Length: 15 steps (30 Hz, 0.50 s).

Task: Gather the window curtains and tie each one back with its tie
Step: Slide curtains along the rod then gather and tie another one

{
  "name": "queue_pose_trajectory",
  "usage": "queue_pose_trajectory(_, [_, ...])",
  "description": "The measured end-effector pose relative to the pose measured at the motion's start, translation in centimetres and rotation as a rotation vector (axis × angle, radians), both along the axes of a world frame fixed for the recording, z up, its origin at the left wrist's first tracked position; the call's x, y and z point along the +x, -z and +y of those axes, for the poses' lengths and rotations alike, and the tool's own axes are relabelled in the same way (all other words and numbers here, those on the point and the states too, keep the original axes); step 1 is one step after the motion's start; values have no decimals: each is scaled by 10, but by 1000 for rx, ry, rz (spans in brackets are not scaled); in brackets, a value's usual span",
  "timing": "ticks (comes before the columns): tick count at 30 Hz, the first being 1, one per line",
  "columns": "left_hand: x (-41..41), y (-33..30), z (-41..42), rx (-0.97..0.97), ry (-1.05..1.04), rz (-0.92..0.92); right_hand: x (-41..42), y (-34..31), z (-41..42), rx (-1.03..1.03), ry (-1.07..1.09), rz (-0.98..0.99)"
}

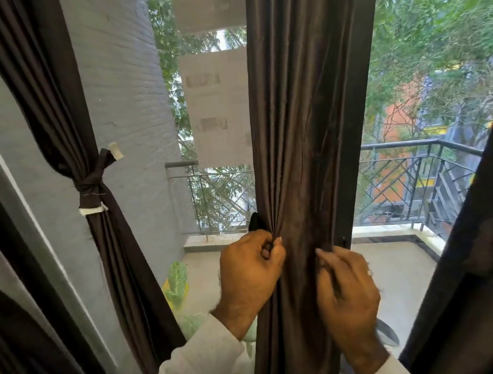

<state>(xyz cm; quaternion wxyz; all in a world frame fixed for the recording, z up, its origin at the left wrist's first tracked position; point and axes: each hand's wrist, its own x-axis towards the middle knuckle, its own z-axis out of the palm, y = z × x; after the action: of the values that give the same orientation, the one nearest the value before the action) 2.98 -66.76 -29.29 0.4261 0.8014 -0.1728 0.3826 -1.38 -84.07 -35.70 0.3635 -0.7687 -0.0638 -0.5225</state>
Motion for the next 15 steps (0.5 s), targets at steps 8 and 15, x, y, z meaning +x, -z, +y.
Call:
queue_pose_trajectory(8, [0, 1, -15, -104, 231, 83, 6, -14, 18, 70, -133, 39])
queue_pose_trajectory(15, [6, 2, -7, -96, 315, 71, 22, -9, 14, -26, -181, 66])
